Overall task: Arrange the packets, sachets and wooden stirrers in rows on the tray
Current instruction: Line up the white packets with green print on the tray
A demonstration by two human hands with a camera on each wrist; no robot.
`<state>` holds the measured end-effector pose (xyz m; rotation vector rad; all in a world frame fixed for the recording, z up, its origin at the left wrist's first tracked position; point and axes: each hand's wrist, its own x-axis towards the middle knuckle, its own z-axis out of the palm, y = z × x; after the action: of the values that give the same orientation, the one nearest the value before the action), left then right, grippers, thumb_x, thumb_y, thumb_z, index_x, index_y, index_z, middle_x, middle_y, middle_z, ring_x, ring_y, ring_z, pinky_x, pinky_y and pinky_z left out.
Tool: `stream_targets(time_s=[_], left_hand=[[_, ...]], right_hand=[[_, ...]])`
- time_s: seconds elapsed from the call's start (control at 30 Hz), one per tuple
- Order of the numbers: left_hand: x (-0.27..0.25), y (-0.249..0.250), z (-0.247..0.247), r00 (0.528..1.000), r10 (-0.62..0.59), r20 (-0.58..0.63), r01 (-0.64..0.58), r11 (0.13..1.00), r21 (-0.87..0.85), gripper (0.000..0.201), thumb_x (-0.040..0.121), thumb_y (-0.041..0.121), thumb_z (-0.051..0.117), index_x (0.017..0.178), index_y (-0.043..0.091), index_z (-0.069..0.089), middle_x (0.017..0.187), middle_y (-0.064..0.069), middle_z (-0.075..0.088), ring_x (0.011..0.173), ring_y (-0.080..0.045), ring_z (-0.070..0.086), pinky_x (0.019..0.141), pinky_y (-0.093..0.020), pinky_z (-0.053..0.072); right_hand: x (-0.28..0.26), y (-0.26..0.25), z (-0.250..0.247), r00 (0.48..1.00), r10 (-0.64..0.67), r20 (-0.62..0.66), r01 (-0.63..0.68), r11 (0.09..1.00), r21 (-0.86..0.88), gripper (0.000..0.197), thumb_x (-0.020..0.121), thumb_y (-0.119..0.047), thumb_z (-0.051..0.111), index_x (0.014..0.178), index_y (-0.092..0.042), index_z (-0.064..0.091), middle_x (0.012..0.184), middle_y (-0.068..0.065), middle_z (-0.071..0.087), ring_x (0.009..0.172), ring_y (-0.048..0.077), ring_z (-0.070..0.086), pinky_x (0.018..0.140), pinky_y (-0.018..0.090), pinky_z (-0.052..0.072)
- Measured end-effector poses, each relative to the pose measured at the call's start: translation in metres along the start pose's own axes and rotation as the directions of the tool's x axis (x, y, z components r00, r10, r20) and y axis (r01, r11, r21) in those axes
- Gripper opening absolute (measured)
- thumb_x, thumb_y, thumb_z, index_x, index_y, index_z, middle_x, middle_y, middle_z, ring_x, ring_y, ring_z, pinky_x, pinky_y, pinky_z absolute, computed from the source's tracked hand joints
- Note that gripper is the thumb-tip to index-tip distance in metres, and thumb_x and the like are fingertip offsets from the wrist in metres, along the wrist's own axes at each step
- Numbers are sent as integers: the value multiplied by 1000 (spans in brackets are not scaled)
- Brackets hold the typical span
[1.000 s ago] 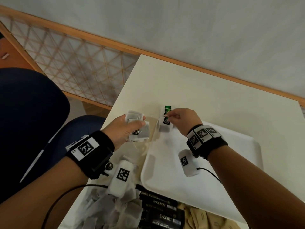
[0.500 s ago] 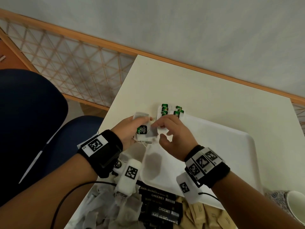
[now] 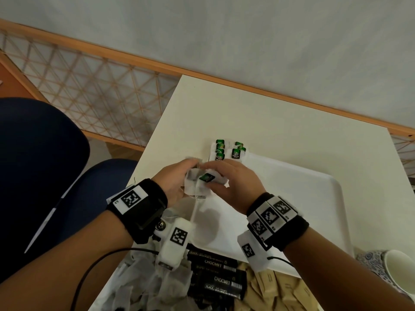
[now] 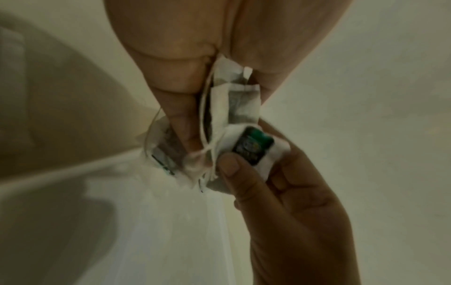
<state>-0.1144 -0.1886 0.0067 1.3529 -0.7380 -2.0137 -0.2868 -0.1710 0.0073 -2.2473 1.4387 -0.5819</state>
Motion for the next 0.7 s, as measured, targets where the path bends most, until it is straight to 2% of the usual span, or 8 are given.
stream_targets(time_s=[0.07,0.1,0.17,0.27,0.4,0.47,0.57,0.7], left_hand=[[-2,2,-1,1000,-11,-4,11,999,51,27,87,35,54,103,14,60,96,-18,58,82,-30,55,52,-27,47],[-1,1,-1,1000,-11,-2,11,997,70,25,88,34,52,104,15,57,95,-17,56,82,-30,52,50,-24,43],[-1,0,-2,1000,-4,-10,5,996,91,23,92,31,50,107,15,58,92,-14,56,79,-26,53,53,-25,43],[-1,-2,0,1000,9,8,-10,997,77,26,93,28,51,109,12,63,91,-11,59,78,-23,56,64,-31,45],[-3,-4,2,1000,-18,17,18,1000,-9,24,95,30,50,93,14,68,82,-4,68,71,-17,62,65,-29,49],[-3,-6,2,999,-30,33,31,999,-24,22,94,31,52,96,15,68,87,-5,68,75,-19,62,67,-31,49],[-4,-6,1,1000,-4,21,5,999,-54,23,95,25,50,99,8,65,80,-10,68,68,-20,64,65,-31,52],[-5,-6,-10,1000,1,-29,-4,994,-107,26,97,24,50,103,1,62,75,-13,66,65,-23,66,59,-28,58]], right_hand=[[-1,3,-2,999,38,-26,-37,998,41,17,83,-33,69,100,-32,68,90,-15,62,82,6,55,68,25,46],[-2,4,-3,997,64,-30,-63,996,61,13,82,-33,69,96,-31,69,86,-18,61,79,1,53,67,19,43],[-3,4,-5,993,118,-12,-116,987,115,10,83,-29,70,92,-30,71,78,-23,59,76,-5,54,66,8,39],[-4,5,-6,982,189,13,-187,958,219,9,84,-23,69,91,-28,73,71,-26,61,72,-10,59,67,3,41],[-4,10,-11,958,287,17,-276,901,334,10,84,-17,70,89,-24,74,73,-25,63,70,-9,59,67,4,42],[-4,11,-13,949,306,73,-312,886,342,11,85,-14,69,91,-22,74,73,-25,62,69,-12,59,67,3,41],[-5,24,-17,943,323,84,-333,927,170,21,88,-14,63,102,-27,71,86,-18,63,74,-6,58,70,3,40],[-10,41,-19,901,377,215,-386,923,-3,28,87,-12,60,106,-32,66,98,-11,60,80,4,56,84,20,46]])
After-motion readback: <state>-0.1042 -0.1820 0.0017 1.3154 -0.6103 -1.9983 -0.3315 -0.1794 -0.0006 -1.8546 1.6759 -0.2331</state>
